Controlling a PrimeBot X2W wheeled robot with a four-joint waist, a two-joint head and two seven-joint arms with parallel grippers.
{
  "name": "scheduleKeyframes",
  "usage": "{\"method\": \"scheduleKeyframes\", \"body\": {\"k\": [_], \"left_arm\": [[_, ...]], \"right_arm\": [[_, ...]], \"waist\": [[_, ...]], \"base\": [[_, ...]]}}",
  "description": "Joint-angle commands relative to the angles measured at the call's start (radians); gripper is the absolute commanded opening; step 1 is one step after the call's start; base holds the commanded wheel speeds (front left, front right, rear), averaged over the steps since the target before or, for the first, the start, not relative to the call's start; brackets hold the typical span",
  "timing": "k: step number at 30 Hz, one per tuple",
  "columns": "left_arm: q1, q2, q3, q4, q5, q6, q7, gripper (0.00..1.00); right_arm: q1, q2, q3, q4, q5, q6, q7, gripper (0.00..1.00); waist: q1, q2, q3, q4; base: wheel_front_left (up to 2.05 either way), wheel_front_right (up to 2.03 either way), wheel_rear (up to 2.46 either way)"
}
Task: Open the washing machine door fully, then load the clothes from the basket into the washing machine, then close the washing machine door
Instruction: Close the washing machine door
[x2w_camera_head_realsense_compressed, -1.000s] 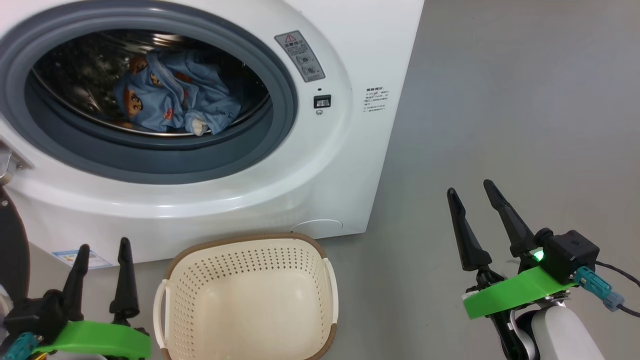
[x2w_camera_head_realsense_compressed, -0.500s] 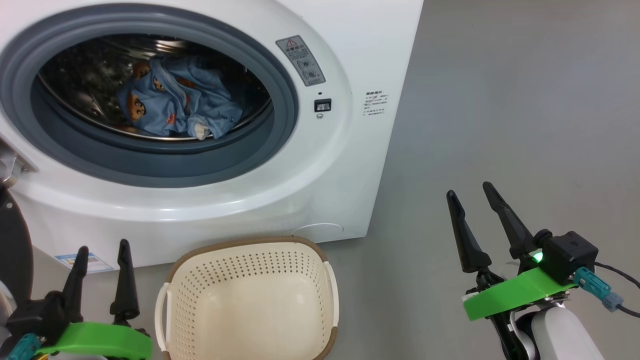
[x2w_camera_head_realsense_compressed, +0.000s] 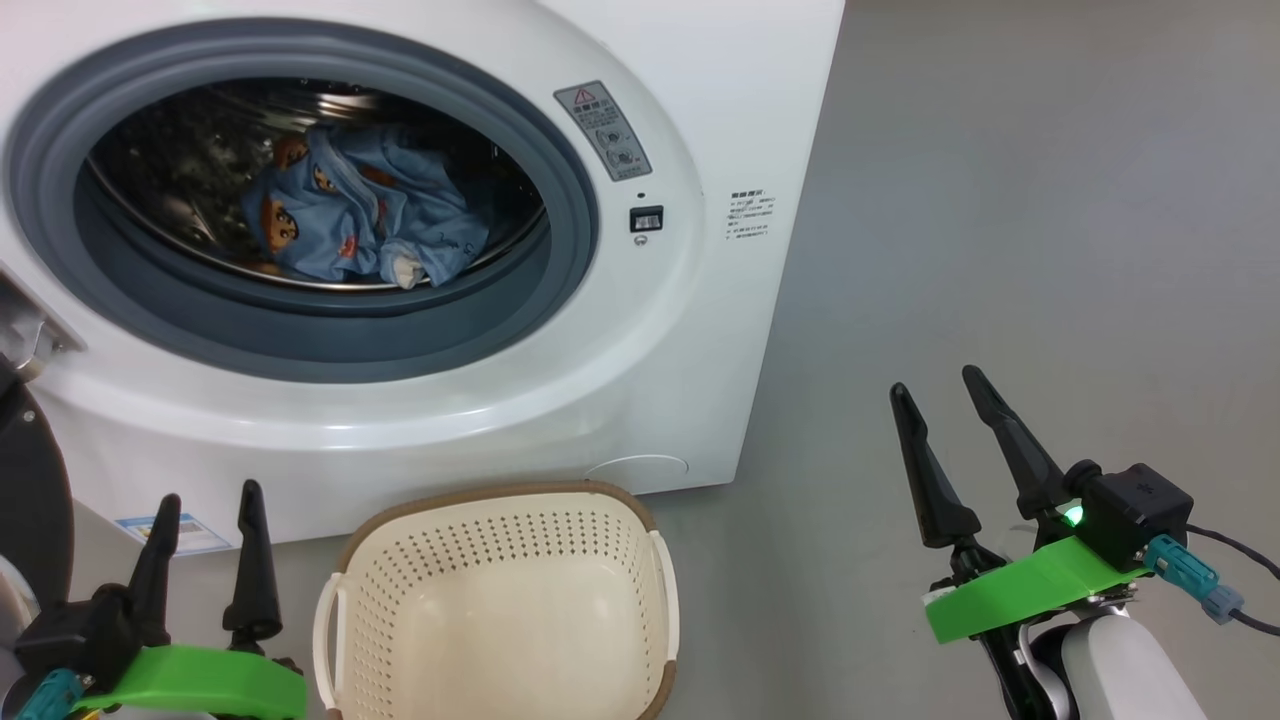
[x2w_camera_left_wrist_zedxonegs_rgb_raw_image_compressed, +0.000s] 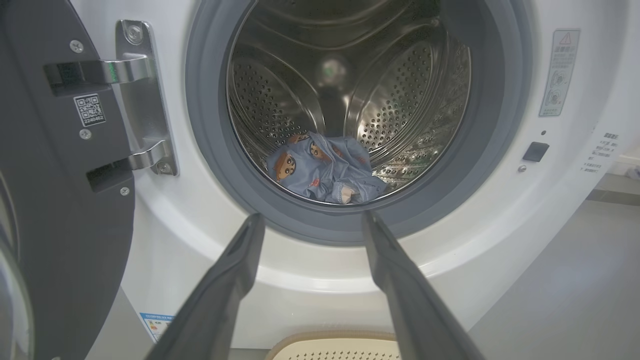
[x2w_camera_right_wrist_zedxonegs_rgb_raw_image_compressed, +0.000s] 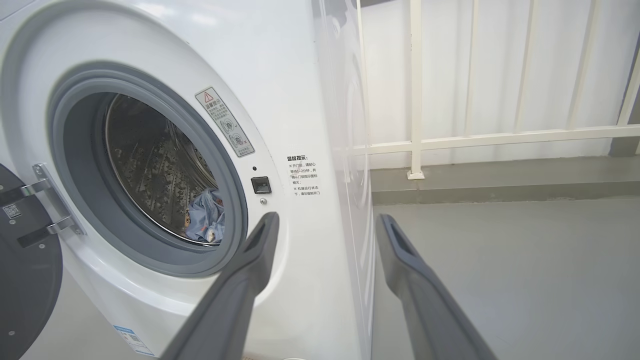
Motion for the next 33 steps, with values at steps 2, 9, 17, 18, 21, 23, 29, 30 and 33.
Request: {"method": "scheduleKeyframes", "body": {"k": [2,9,17,18,21,23,29,30,33], "left_arm": [[0.0,0.013,0.039,-0.025,0.008,-0.002,-0.006,1.0],[0.001,0.01,0.041,-0.032,0.004,-0.002,-0.006,1.0],[0.003,0.008,0.039,-0.04,-0.013,-0.002,-0.006,1.0],[0.004,0.01,0.039,-0.041,-0.015,-0.002,-0.006,1.0],[0.006,0.012,0.038,-0.045,-0.016,-0.003,-0.006,1.0],[0.007,0.013,0.035,-0.05,-0.016,-0.003,-0.006,1.0],[0.013,0.011,0.034,-0.06,-0.013,-0.003,-0.006,1.0],[0.013,0.011,0.034,-0.061,-0.012,-0.003,-0.006,1.0],[0.014,0.01,0.034,-0.063,-0.009,-0.003,-0.006,1.0]], "right_arm": [[0.006,-0.006,0.025,-0.022,0.004,0.002,-0.005,1.0],[0.007,-0.009,0.027,-0.022,0.006,0.002,-0.005,1.0],[0.009,-0.007,0.03,-0.022,0.005,0.002,-0.005,1.0],[0.009,-0.007,0.03,-0.022,0.004,0.002,-0.005,1.0],[0.01,-0.007,0.032,-0.021,0.004,0.002,-0.005,1.0],[0.011,-0.007,0.032,-0.02,0.005,0.002,-0.005,1.0],[0.014,-0.01,0.034,-0.021,0.006,0.002,-0.005,1.0],[0.014,-0.01,0.034,-0.021,0.006,0.002,-0.005,1.0],[0.015,-0.011,0.034,-0.022,0.006,0.002,-0.005,1.0]], "waist": [[-0.0001,0.0,-0.002,-0.001],[-0.0001,0.0,-0.003,-0.001],[-0.0001,0.0,-0.003,-0.001],[-0.0001,0.0,-0.004,-0.001],[-0.0001,0.0,-0.006,-0.001],[-0.0001,0.0,-0.008,-0.001],[-0.0001,0.0,-0.011,0.0],[-0.0001,0.0,-0.011,0.0],[-0.0001,0.0,-0.012,0.001]], "base": [[0.0,0.0,0.0],[0.0,0.0,0.0],[-0.63,0.63,0.0],[-1.25,1.25,0.0],[-1.52,1.52,0.0],[-1.82,1.82,0.0],[-1.38,1.38,0.0],[-0.9,0.9,0.0],[-0.67,0.67,0.0]]}}
